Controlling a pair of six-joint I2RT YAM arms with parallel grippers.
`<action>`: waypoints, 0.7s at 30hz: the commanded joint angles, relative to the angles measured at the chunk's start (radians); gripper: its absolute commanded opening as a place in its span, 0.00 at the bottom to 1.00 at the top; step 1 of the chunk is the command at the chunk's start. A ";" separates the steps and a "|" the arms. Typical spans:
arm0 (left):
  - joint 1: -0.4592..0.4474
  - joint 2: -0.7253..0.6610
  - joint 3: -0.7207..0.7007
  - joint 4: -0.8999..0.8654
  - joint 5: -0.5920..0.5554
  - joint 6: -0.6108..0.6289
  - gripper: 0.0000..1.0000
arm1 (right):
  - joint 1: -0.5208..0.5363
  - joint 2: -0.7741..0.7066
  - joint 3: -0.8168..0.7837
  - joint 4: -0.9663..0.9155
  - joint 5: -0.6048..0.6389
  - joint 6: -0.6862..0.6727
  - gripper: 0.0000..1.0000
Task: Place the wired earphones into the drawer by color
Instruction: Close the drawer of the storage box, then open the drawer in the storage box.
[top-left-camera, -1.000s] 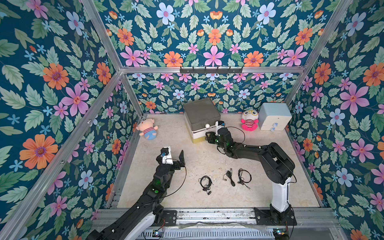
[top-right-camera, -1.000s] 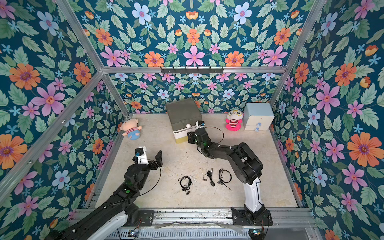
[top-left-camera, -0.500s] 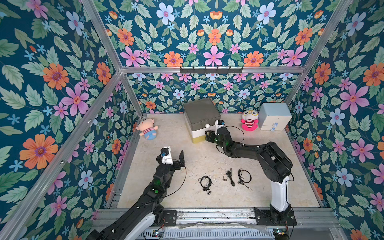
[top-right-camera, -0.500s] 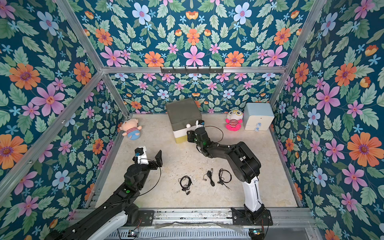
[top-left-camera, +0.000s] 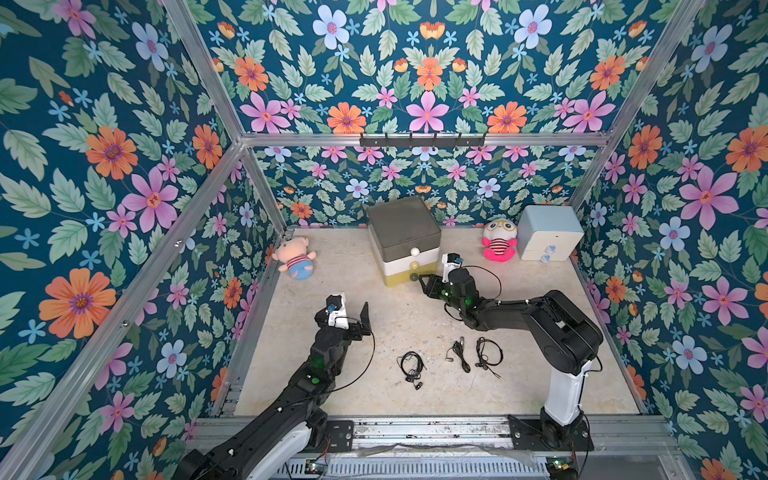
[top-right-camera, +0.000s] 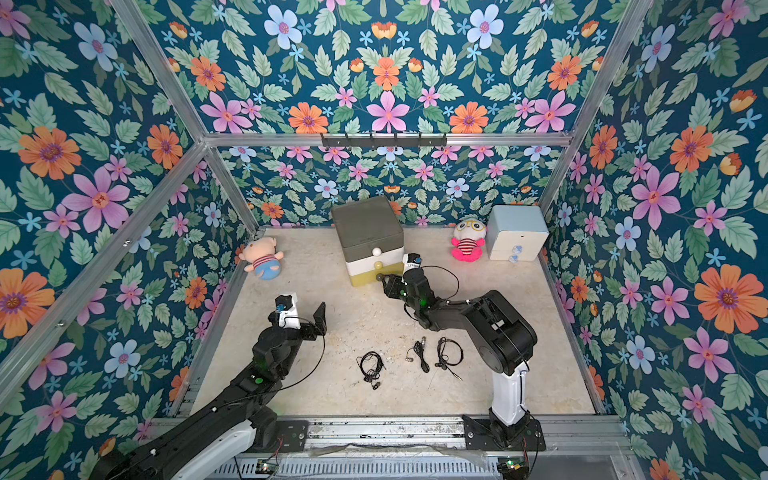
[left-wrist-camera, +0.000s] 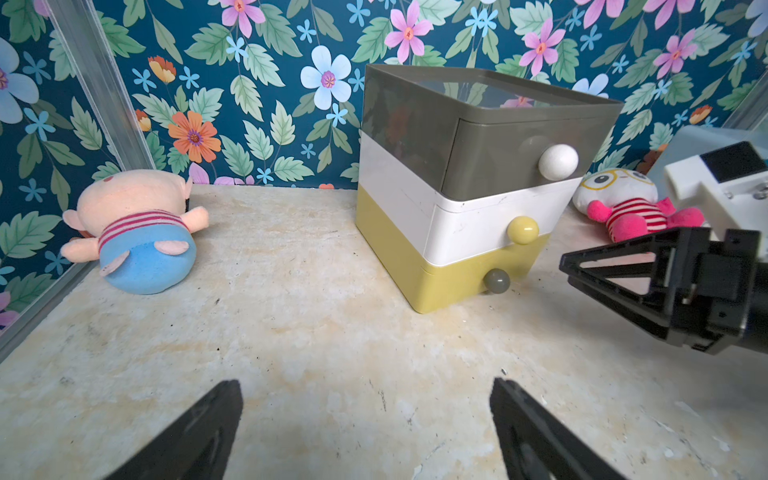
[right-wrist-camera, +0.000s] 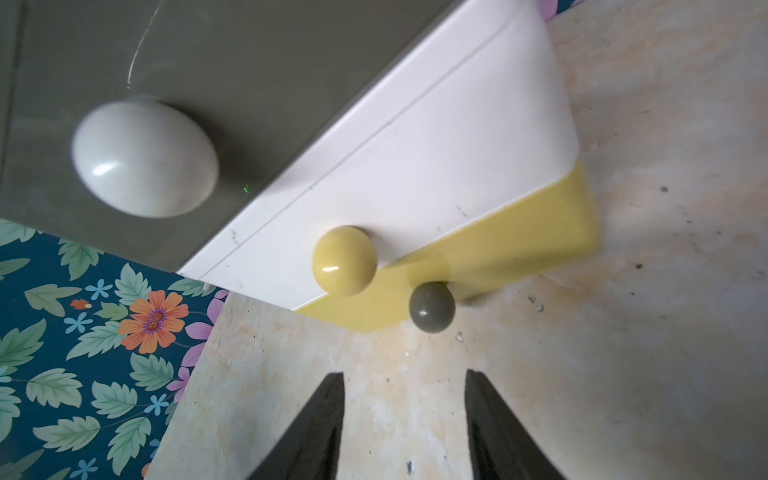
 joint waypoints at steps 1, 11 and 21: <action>0.001 0.025 0.003 0.054 0.022 0.038 0.99 | -0.012 0.017 -0.019 0.130 -0.066 0.083 0.52; 0.001 0.014 -0.004 0.060 0.016 0.039 0.99 | -0.022 0.133 0.023 0.233 -0.122 0.213 0.51; 0.000 -0.014 -0.011 0.060 0.019 0.036 0.99 | -0.029 0.223 0.097 0.243 -0.112 0.263 0.49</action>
